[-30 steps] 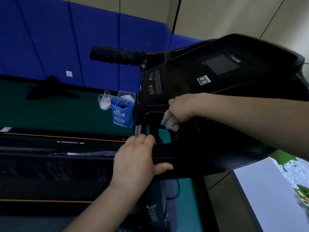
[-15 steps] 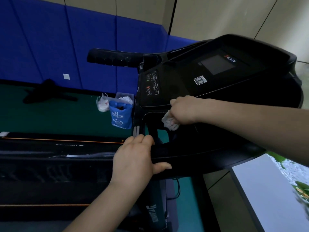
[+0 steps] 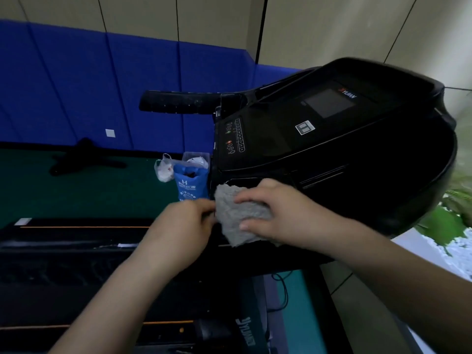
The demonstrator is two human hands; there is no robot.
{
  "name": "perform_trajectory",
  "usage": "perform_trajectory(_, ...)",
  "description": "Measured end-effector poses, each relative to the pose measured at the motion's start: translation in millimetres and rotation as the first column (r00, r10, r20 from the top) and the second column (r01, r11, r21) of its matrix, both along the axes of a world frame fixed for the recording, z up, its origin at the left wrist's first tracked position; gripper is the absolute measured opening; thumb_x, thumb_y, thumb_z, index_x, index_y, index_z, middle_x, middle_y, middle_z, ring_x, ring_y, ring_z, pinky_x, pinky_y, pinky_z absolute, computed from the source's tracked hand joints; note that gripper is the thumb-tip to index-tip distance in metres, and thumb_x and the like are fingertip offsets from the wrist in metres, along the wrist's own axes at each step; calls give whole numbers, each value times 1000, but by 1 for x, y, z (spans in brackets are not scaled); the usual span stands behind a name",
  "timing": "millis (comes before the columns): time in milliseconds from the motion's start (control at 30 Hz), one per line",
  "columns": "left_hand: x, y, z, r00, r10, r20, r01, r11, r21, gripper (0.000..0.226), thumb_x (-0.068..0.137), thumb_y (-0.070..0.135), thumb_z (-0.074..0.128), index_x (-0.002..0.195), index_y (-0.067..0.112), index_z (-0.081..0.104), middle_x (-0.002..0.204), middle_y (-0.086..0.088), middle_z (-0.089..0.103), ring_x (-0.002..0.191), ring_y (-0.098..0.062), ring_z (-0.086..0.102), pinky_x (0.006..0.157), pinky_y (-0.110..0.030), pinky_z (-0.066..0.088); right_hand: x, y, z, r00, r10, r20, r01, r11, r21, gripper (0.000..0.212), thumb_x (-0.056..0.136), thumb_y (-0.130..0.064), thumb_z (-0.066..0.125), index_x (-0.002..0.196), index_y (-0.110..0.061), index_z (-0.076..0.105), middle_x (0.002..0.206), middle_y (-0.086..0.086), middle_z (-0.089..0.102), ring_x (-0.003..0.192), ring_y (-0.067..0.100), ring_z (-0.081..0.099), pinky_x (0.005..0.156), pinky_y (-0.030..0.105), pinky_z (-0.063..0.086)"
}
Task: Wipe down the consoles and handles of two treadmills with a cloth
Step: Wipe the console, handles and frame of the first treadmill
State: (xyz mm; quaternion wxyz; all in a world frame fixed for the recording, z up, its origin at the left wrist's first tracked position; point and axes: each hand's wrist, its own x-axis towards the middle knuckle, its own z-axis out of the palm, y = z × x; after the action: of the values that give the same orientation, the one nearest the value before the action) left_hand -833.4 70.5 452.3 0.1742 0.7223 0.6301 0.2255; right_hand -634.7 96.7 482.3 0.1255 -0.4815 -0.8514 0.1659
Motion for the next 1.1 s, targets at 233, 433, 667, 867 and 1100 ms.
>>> perform_trajectory(233,38,-13,7,982,32,187,-77,967,241,35,97,28,44,130,26,56,122,-2,65,111,-21,59,92,-28,44,7,-7,-5,992,103,-71,-109,990,-87,55,84,-45,65,134,-26,53,112,-13,55,104,2,53,97,18,42)
perform_trajectory(433,77,-8,-39,976,-47,-212,88,978,190,66,92,53,12,136,18,48,120,-3,62,105,-26,59,91,-39,45,50,0,-20,978,59,202,-69,997,45,41,90,-43,58,128,-30,56,127,-15,51,121,6,43,107,31,33)
perform_trajectory(667,45,-7,-48,921,-92,-379,199,947,253,66,84,74,26,123,27,51,99,2,57,87,-22,58,76,-36,46,47,-2,-25,947,66,313,-102,990,101,78,68,-69,65,137,-38,43,129,-20,44,125,3,37,107,24,26)
perform_trajectory(867,-52,-14,-53,907,-127,-402,244,936,254,50,89,63,32,122,27,48,106,1,60,92,-21,61,81,-23,36,49,-3,-29,963,37,266,-77,987,144,73,68,-65,69,133,-43,43,129,-24,44,126,4,37,108,27,29)
perform_trajectory(1100,-47,-23,-43,901,-43,-432,144,968,204,50,89,48,33,113,12,57,117,-8,59,106,-30,57,100,-40,41,49,-3,-32,966,32,255,-76,984,162,71,69,-66,66,132,-44,43,129,-25,43,126,3,37,109,28,28)
